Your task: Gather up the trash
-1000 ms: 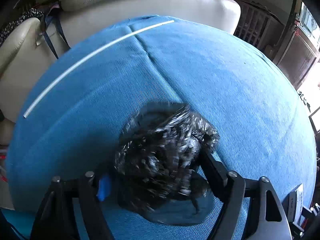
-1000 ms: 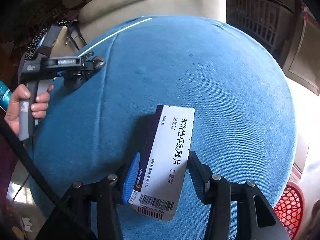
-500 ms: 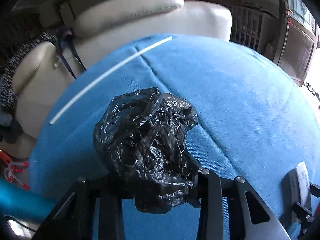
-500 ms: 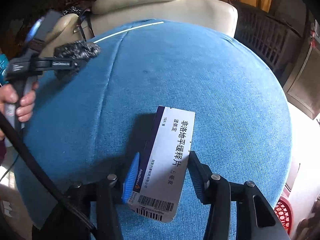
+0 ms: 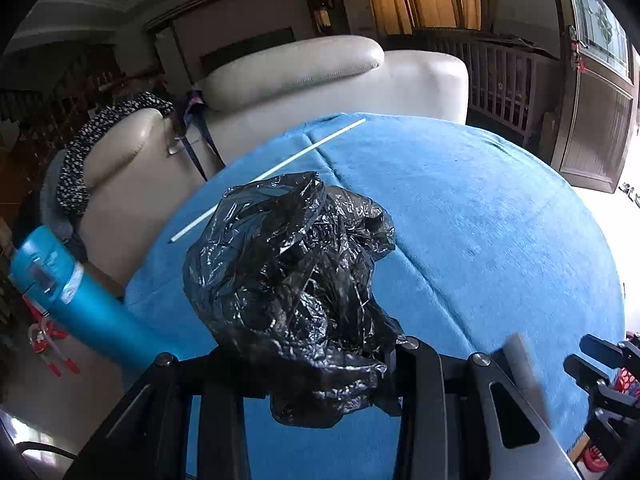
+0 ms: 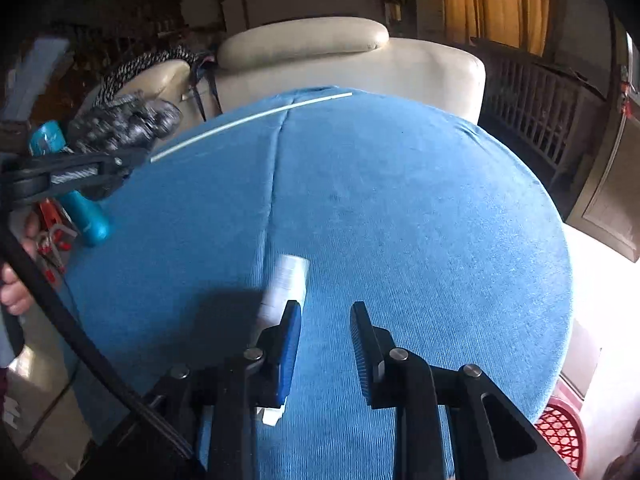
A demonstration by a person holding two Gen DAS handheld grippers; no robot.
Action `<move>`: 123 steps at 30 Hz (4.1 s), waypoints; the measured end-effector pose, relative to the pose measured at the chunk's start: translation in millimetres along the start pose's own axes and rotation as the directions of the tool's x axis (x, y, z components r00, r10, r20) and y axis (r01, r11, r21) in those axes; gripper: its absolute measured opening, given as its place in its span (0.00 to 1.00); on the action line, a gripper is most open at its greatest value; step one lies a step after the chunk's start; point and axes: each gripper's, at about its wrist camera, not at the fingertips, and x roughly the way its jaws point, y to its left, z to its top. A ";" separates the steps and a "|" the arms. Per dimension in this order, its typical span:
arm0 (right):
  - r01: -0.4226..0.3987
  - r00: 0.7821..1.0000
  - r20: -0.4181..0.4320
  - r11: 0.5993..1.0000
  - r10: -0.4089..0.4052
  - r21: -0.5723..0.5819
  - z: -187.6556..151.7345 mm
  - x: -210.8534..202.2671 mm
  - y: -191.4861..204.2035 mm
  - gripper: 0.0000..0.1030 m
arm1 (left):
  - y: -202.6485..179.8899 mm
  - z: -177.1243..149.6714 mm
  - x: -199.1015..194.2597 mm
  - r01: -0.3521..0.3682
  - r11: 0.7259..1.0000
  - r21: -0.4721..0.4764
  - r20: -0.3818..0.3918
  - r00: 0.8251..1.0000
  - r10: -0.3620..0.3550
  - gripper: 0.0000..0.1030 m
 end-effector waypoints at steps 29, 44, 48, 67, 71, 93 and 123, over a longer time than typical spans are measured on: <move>-0.021 0.956 -0.289 0.996 0.044 0.084 -1.4 61.0 55.5 0.59 | 39.0 -56.2 -17.4 -0.004 0.998 -0.057 -0.010 1.000 0.004 0.37; -0.047 0.995 -0.083 0.995 0.054 0.090 -14.0 7.1 31.1 0.46 | 14.3 -55.0 -41.9 0.042 0.998 -0.040 0.015 0.999 -0.042 0.37; -0.094 0.996 0.020 0.988 0.092 0.122 -8.9 -24.6 15.3 0.46 | 2.2 -47.5 -52.2 0.043 0.999 -0.025 0.035 0.999 -0.042 0.37; -0.056 0.986 0.162 0.993 0.038 0.108 -42.7 -114.8 -29.3 0.47 | -60.5 -31.0 -91.9 0.054 0.996 0.067 0.097 0.993 -0.060 0.37; -0.051 0.984 0.177 0.991 0.029 0.122 -55.5 -129.3 -42.8 0.47 | -73.8 -30.4 -99.4 0.054 0.994 0.092 0.105 0.992 -0.064 0.37; -0.018 0.966 0.256 0.988 -0.023 0.157 -103.4 -208.7 -111.8 0.47 | -152.3 -33.2 -156.9 0.054 0.969 0.239 0.181 0.978 -0.099 0.37; -0.035 0.952 0.303 0.962 -0.051 0.271 -135.8 -243.4 -159.7 0.47 | -208.9 -40.4 -179.9 0.073 0.927 0.369 0.175 0.974 -0.146 0.38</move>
